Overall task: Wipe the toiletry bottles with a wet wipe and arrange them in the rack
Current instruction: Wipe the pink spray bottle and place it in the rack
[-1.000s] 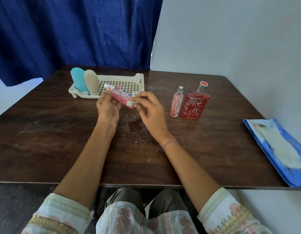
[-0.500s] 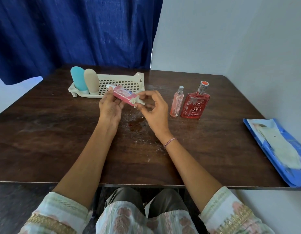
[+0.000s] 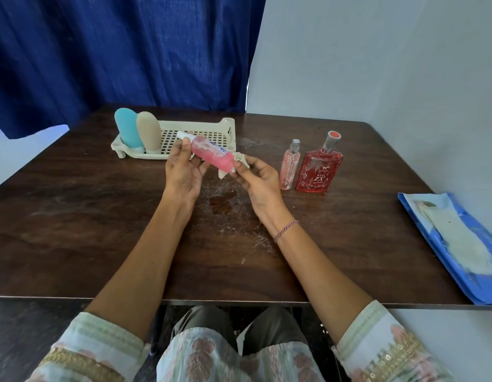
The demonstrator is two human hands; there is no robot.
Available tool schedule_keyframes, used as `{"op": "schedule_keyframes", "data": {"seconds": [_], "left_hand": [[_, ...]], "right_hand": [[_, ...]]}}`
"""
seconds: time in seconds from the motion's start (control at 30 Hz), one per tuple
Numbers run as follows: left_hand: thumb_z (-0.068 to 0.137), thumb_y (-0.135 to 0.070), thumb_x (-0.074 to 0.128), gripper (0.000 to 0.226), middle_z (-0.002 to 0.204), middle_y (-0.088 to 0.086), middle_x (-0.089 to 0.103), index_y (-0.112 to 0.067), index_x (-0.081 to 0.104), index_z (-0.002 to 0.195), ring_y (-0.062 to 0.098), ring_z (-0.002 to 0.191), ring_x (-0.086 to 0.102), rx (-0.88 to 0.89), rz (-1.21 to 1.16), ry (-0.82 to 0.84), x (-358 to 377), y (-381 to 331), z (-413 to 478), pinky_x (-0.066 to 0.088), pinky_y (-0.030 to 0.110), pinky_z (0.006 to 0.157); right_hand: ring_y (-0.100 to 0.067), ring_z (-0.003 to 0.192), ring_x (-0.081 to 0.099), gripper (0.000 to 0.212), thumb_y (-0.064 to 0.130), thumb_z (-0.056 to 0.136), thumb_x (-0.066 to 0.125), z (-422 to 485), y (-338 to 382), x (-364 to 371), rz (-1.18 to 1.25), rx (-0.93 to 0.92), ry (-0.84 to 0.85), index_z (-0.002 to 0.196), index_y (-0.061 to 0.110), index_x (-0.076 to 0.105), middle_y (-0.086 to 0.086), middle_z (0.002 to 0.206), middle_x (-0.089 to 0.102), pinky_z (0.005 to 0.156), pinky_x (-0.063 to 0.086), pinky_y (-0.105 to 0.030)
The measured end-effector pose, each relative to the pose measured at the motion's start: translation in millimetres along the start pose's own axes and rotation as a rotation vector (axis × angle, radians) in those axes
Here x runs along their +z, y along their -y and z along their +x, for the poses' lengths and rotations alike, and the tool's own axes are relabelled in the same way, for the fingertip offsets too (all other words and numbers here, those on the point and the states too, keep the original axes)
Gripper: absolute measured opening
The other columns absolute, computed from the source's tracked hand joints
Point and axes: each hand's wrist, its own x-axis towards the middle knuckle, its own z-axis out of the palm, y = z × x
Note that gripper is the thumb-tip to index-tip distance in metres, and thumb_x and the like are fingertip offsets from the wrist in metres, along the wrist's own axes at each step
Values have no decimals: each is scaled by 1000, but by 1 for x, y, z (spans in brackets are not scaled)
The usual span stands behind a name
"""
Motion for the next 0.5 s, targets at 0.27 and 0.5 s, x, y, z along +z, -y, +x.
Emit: {"op": "schedule_keyframes", "data": {"seconds": [0.27, 0.5], "left_hand": [[95, -14, 53, 23, 120, 13, 62, -11, 49, 116, 20, 104, 65, 45, -22, -66, -7, -4, 6, 58, 38, 81], [92, -13, 58, 38, 118, 10, 64, -8, 46, 129, 17, 105, 66, 126, 129, -96, -8, -7, 6, 58, 34, 77]], "right_hand": [[-8, 70, 68, 18, -9, 84, 59, -2, 6, 3, 57, 142, 37, 100, -2, 63, -8, 92, 67, 62, 54, -14], [-10, 76, 66, 24, 7, 74, 77, 1, 7, -10, -737, -144, 112, 97, 8, 71, -6, 93, 71, 75, 55, -21]]}}
